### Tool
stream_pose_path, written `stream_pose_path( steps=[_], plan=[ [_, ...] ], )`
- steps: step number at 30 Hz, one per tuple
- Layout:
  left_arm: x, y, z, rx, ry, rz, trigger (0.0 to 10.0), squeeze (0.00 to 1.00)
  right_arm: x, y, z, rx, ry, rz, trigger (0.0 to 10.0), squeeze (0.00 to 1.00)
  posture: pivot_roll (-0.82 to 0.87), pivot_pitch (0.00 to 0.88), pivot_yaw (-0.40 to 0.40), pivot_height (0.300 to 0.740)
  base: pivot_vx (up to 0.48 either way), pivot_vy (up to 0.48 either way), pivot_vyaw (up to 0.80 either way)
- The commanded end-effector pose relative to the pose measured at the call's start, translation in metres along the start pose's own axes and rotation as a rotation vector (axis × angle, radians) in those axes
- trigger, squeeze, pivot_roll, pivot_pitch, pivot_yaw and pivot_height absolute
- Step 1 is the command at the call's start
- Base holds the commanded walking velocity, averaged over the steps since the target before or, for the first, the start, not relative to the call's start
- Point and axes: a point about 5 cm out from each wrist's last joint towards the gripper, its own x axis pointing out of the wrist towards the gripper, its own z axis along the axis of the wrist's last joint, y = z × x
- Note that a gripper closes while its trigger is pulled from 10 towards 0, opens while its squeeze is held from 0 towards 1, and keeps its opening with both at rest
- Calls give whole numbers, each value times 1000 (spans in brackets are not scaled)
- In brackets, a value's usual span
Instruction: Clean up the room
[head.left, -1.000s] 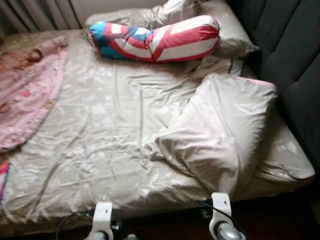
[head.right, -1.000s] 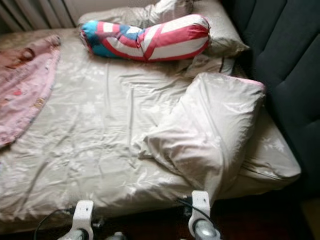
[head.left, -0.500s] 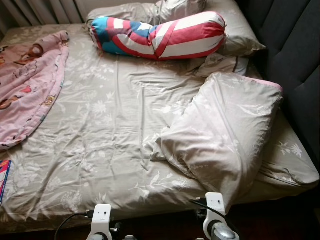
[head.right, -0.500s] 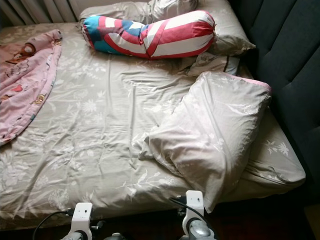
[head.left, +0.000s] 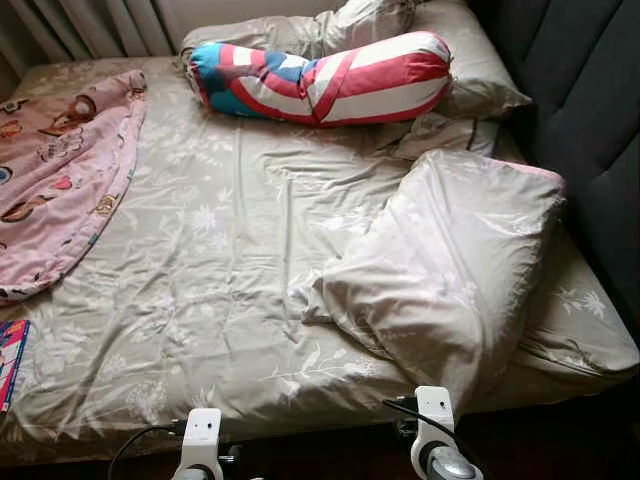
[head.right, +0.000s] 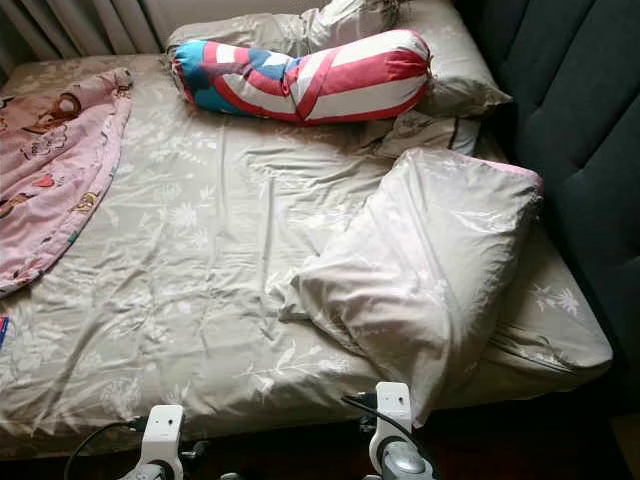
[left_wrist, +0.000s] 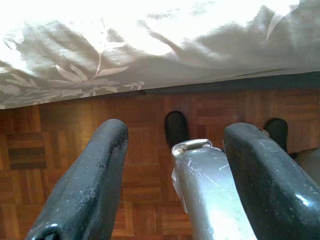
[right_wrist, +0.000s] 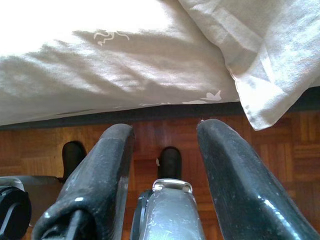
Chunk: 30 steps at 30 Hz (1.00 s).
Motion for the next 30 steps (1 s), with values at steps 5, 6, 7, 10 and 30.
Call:
stream_pose_path(
  steps=[5, 6, 7, 10, 30],
  plan=[
    [-2, 4, -9, -9, 36, 9, 10000, 0, -2, 1, -10, 3, 34, 5, 10000, 0, 60, 224, 5, 740, 0, 0, 0],
    [-2, 4, -9, -9, 36, 9, 10000, 0, -2, 1, -10, 3, 34, 5, 10000, 0, 60, 224, 5, 740, 0, 0, 0],
    [-2, 4, -9, -9, 36, 8, 10000, 0, -2, 1, -10, 2, 34, 5, 10000, 0, 60, 224, 5, 740, 0, 0, 0],
    [-2, 4, -9, -12, 35, 8, 10000, 0, -2, 1, -10, 1, 34, 6, 10000, 0, 60, 225, 4, 740, 0, 0, 0],
    [-2, 4, -10, -15, 38, 10, 10000, 0, -2, 1, -10, -3, 36, 8, 10000, 0, 60, 225, 3, 740, 137, 0, 0]
  ],
)
